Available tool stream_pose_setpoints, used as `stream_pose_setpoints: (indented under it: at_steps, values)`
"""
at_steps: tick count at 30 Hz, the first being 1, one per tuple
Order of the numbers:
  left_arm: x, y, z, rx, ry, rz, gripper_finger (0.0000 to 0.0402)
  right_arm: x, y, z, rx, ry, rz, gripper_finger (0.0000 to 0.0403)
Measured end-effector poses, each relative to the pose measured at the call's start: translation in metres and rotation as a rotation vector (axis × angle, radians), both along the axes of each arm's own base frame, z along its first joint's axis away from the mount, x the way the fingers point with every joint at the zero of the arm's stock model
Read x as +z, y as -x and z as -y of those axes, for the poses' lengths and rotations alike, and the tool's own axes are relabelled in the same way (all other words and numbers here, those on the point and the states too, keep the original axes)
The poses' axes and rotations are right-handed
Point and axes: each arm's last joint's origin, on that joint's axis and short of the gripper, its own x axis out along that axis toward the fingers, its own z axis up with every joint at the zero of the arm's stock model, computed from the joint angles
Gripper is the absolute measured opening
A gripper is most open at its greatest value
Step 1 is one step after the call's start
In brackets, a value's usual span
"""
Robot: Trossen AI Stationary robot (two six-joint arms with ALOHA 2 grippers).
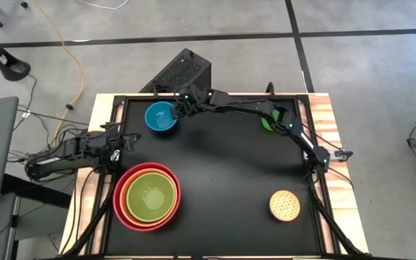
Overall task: Nest bowls inside each other
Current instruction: Stack the blue bowl on top of the light green bowl
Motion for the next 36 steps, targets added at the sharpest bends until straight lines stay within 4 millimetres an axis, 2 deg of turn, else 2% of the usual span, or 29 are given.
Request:
stream_pose_setpoints:
  at_steps: [4, 9, 18, 22, 26, 31, 36]
  values:
    - [0.000, 0.000, 0.000, 0.001, 0.002, 0.001, 0.0128, -0.010, -0.002, -0.002, -0.024, -0.023, 0.011, 0.0223]
    - [0.000, 0.000, 0.000, -0.002, 0.003, 0.001, 0.0128, -0.036, -0.012, -0.008, -0.023, -0.103, -0.010, 0.0220]
    - [-0.004, 0.001, 0.001, -0.012, 0.020, -0.032, 0.0128, -0.060, -0.023, -0.011, -0.068, -0.137, 0.016, 0.0218]
    - [-0.004, 0.001, 0.001, -0.012, 0.022, -0.041, 0.0128, -0.061, -0.024, -0.010, -0.102, -0.160, 0.040, 0.0218]
    - [-0.004, 0.001, 0.001, -0.017, 0.023, -0.040, 0.0128, -0.061, -0.023, -0.008, -0.176, -0.112, 0.029, 0.0215]
    - [-0.004, 0.001, 0.001, -0.024, 0.025, -0.041, 0.0128, -0.059, -0.025, -0.006, -0.201, -0.122, 0.065, 0.0175]
    - [-0.004, 0.001, 0.001, -0.035, 0.029, -0.041, 0.0128, -0.070, -0.027, -0.005, -0.200, -0.126, 0.050, 0.0094]
